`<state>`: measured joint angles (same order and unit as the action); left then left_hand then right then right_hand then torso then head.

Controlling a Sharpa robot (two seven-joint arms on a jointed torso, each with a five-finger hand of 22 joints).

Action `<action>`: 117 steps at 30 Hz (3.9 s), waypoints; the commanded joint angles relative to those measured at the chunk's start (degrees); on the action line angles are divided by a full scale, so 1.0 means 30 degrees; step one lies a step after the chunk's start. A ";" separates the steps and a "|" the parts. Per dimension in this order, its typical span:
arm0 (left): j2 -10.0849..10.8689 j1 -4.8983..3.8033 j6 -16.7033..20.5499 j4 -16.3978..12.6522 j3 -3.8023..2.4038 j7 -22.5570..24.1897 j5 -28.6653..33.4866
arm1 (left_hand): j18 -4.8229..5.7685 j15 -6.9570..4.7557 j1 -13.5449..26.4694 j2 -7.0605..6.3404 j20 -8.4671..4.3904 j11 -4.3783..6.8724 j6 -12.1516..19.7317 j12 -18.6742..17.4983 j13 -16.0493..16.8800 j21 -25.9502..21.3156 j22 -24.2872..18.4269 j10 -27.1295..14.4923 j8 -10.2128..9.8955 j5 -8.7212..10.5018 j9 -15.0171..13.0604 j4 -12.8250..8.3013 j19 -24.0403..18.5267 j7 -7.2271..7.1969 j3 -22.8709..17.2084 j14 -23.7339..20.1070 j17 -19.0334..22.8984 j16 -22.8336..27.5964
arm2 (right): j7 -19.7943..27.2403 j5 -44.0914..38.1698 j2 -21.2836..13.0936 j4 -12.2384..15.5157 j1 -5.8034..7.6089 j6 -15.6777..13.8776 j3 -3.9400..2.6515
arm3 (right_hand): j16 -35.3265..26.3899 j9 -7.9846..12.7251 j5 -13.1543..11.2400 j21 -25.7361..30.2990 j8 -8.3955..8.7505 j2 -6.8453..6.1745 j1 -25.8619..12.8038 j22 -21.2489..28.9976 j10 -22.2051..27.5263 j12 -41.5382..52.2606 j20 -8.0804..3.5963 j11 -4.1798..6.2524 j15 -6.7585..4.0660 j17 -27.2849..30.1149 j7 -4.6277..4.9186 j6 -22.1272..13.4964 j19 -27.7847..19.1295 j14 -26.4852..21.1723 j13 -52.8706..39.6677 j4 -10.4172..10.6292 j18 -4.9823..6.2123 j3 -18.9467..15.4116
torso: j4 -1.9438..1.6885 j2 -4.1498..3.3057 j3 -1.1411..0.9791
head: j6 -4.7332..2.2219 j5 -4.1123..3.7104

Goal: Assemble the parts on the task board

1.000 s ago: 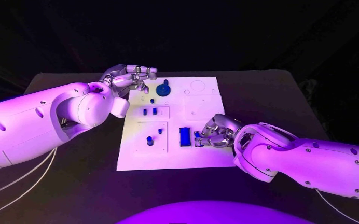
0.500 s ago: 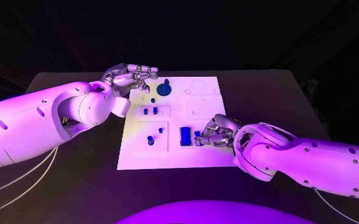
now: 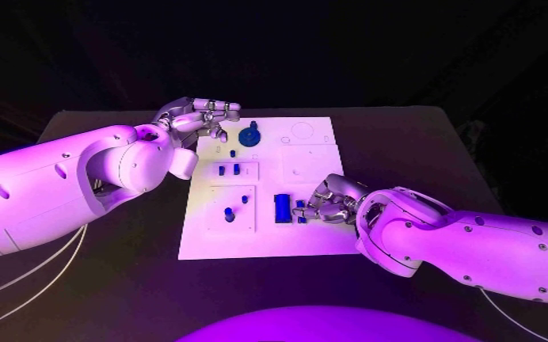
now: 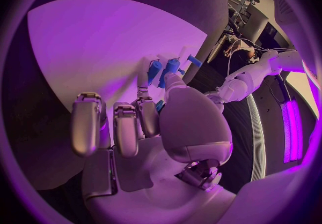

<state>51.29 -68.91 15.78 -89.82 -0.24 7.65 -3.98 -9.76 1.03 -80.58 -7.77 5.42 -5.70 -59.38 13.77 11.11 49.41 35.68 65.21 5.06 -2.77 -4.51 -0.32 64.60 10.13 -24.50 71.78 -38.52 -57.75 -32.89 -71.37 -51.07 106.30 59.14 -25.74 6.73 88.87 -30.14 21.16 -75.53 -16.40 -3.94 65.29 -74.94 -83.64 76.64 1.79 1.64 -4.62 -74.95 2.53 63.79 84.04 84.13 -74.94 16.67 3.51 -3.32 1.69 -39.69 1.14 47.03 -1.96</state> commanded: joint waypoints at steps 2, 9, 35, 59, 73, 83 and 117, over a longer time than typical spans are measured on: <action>-0.0011 -0.0011 -0.0299 -0.0034 -0.0011 0.0029 -0.0042 | -0.0269 -0.0010 0.0114 0.0021 0.0182 0.0018 0.0144 0.0120 0.0019 -0.0132 -0.0033 -0.0153 0.0079 -0.0058 0.0026 0.0001 0.0016 0.0040 0.0133 -0.0125 0.0003 -0.0132 | 0.0236 -0.0585 -0.0154 0.0153 -0.0022 -0.0025 0.0002 | 0.0062 -0.0023 -0.0119 -0.0003 -0.0095 0.0014 -0.0229 -0.3906 -0.0139 0.0125 -0.0108 -0.0040 -0.0095 -0.4376 -0.0014 0.0054 0.0791 0.1811 -0.1942 -0.0003 -0.0328 -0.0116 | -0.0002 -0.0004 -0.0005 | 0.0003 0.0017; 0.0029 -0.0010 -0.0302 -0.0029 -0.0007 0.0021 -0.0048 | -0.0269 -0.0010 0.0114 0.0021 0.0182 0.0018 0.0144 0.0120 0.0019 -0.0132 -0.0033 -0.0153 0.0079 -0.0058 0.0026 0.0001 0.0016 0.0040 0.0133 -0.0125 0.0003 -0.0132 | 0.0589 -0.0873 -0.0733 0.0470 -0.0024 0.0194 0.0001 | 0.0073 -0.0099 0.0049 -0.0026 -0.0129 0.0103 0.0371 -0.3913 -0.0138 0.0132 -0.0119 -0.0017 -0.0112 -0.4399 -0.0040 0.0007 0.0798 0.1816 -0.1962 -0.0225 -0.0332 -0.0247 | 0.0002 0.0000 -0.0008 | -0.0026 0.0129; 0.0055 -0.0009 -0.0339 0.0000 0.0012 0.0021 -0.0120 | -0.0269 -0.0010 0.0114 0.0021 0.0182 0.0018 0.0144 0.0120 0.0019 -0.0132 -0.0033 -0.0153 0.0079 -0.0058 0.0026 0.0001 0.0016 0.0040 0.0133 -0.0125 0.0003 -0.0132 | 0.1012 -0.1082 -0.0968 0.0498 -0.0270 0.1154 0.0003 | 0.0069 -0.0206 0.0049 -0.0010 -0.0174 0.0219 0.1482 -0.3911 -0.0140 0.0147 -0.0127 -0.0006 -0.0120 -0.4395 -0.0049 -0.0042 0.0791 0.1815 -0.2001 -0.0561 -0.0331 -0.0467 | -0.0010 -0.0007 0.0012 | 0.0104 0.0244; 0.0007 -0.0007 -0.0342 0.0047 0.0015 0.0001 -0.0143 | -0.0269 -0.0009 0.0110 0.0043 0.0184 0.0017 0.0155 0.0148 0.0027 -0.0137 -0.0036 -0.0174 0.0095 -0.0059 0.0028 -0.0002 0.0018 0.0041 0.0133 -0.0138 0.0029 -0.0132 | 0.1401 -0.1099 -0.0319 -0.0304 -0.0348 0.0612 -0.0015 | 0.0080 -0.0309 -0.0806 -0.0020 -0.0256 0.0456 0.1424 -0.3915 -0.0221 0.0284 -0.0128 -0.0005 -0.0118 -0.4417 -0.0052 0.0012 0.0798 0.1821 -0.2117 -0.0200 -0.0333 -0.1078 | 0.0000 0.0011 0.0005 | 0.0079 0.0264; -0.0066 0.0014 -0.0334 0.0185 0.0152 0.0238 0.0033 | -0.0263 0.0017 0.0235 0.0036 0.0201 -0.0011 0.0210 0.0211 0.0043 -0.0175 -0.0055 -0.0264 0.0129 -0.0054 0.0037 0.0059 0.0000 0.0066 0.0211 -0.0298 0.0343 0.0035 | 0.4362 0.1633 -0.1307 -0.0003 0.0521 -0.1806 -0.0134 | -0.1109 -0.0141 -0.0456 0.4054 0.0357 0.0397 0.2093 -0.2936 0.1071 -0.1936 0.0097 -0.0414 0.0185 -0.2291 0.0438 -0.1174 -0.0333 0.1279 -0.0667 -0.0271 0.0317 -0.1542 | 0.0059 0.0245 0.0097 | -0.0303 0.0159; -0.0718 0.0249 -0.0142 0.1420 0.0347 0.1770 0.1381 | -0.0225 0.0400 0.1582 -0.0272 0.0715 -0.0155 0.0095 0.0455 -0.0006 -0.3064 -0.1647 -0.0943 0.0660 -0.0021 -0.0013 0.1183 -0.2212 -0.0119 0.2561 -0.3423 0.3371 0.3863 | 1.1092 1.1775 -0.0345 -0.4348 0.2125 -0.2322 -0.0145 | -1.0370 0.0507 -0.1747 1.8874 0.1762 0.1267 0.3822 0.2067 0.6745 -1.1827 0.0825 -0.1186 0.0890 0.8800 0.1265 -0.2299 -0.5066 -0.2258 0.6436 -0.0717 0.2279 -0.2194 | 0.0240 0.1104 0.0328 | -0.1318 0.0295; -0.3587 0.2335 0.3730 0.4772 0.0314 0.5720 0.3300 | 0.1334 0.1250 1.2627 0.2589 0.1106 0.0076 0.9763 -0.4589 -0.3703 -1.6469 -1.0528 -1.1248 -0.1686 0.0924 0.1503 0.0106 -1.3315 -0.1712 0.8167 -1.4383 1.2840 1.9250 | 1.8242 1.9495 0.4288 -1.1448 0.1958 -0.0194 -0.0599 | -2.9624 0.8005 -0.4885 2.5177 0.5467 0.1315 -0.6826 1.9710 1.7191 -2.5546 0.1907 -0.2119 0.1540 2.3284 0.1145 -1.1552 -1.9215 -1.7268 2.3542 -0.3942 0.0787 -0.0525 | -0.0099 0.2792 -0.0174 | -0.3750 0.0773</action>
<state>40.39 -61.94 24.14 -74.75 0.80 23.58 7.13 -7.99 6.47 -57.89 -0.96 11.82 -7.40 -40.79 1.11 0.97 2.44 5.57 42.67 1.07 -0.85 -1.00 1.25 33.44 6.76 -1.72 38.83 -3.13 -1.34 20.16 -14.85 -38.16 71.07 65.20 -23.56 5.00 1.21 -8.30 8.82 -1.14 -1.06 1.37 60.75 -21.43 -43.48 1.34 10.20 -6.42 5.12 -6.90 8.09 39.49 35.79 43.84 -5.84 6.61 8.38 -6.68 2.60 -31.42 1.13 36.66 0.61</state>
